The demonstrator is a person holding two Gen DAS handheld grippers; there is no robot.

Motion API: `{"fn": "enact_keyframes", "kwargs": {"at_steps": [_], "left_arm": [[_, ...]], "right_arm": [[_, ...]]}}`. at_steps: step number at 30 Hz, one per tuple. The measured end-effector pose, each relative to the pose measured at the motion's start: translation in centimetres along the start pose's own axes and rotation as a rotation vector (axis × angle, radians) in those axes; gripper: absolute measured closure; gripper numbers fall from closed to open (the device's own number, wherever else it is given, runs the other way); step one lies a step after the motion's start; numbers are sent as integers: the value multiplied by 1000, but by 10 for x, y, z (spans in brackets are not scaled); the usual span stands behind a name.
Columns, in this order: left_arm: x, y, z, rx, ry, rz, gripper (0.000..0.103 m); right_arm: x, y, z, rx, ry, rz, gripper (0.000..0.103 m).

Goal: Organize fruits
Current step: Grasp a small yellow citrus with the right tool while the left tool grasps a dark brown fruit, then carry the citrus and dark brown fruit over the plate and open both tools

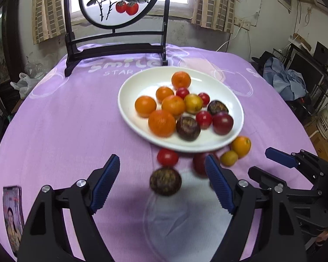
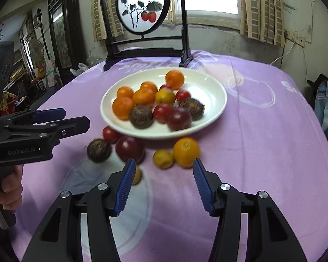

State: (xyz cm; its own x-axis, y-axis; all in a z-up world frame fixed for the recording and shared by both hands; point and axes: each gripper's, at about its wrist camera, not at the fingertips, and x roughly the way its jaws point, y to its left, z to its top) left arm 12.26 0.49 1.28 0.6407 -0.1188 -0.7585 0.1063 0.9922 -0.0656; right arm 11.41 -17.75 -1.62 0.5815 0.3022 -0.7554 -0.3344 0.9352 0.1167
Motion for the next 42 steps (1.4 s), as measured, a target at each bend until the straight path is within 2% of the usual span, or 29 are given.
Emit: {"fn": "enact_keyframes", "kwargs": {"at_steps": [5, 8, 10, 17, 19, 20, 23, 29, 35, 39, 42], "left_arm": [[12, 7, -29, -24, 104, -34, 22], [16, 13, -39, -35, 104, -42, 22], [19, 21, -42, -60, 104, -54, 22], [27, 36, -45, -128, 143, -87, 22], [26, 33, -44, -122, 133, -89, 22], [23, 31, -44, -114, 119, -91, 22], [21, 27, -43, -89, 98, -69, 22], [31, 26, -45, -79, 119, -49, 22], [36, 10, -49, -11, 111, -7, 23], [43, 1, -46, 25, 122, 33, 32], [49, -5, -42, 48, 119, 73, 36]], "right_arm": [[11, 26, -17, -57, 53, -8, 48], [23, 42, -24, -107, 84, -36, 48], [31, 50, -25, -126, 107, -38, 53], [50, 56, -13, -100, 117, -38, 55], [53, 58, -9, -107, 109, -60, 65], [54, 59, -9, -111, 105, -61, 78], [53, 59, -9, -118, 103, -57, 78], [40, 48, -18, -72, 106, -42, 78], [17, 27, -32, -18, 85, -40, 78], [9, 13, -43, 17, 86, -30, 78], [8, 9, -48, 35, 92, -9, 78]]}}
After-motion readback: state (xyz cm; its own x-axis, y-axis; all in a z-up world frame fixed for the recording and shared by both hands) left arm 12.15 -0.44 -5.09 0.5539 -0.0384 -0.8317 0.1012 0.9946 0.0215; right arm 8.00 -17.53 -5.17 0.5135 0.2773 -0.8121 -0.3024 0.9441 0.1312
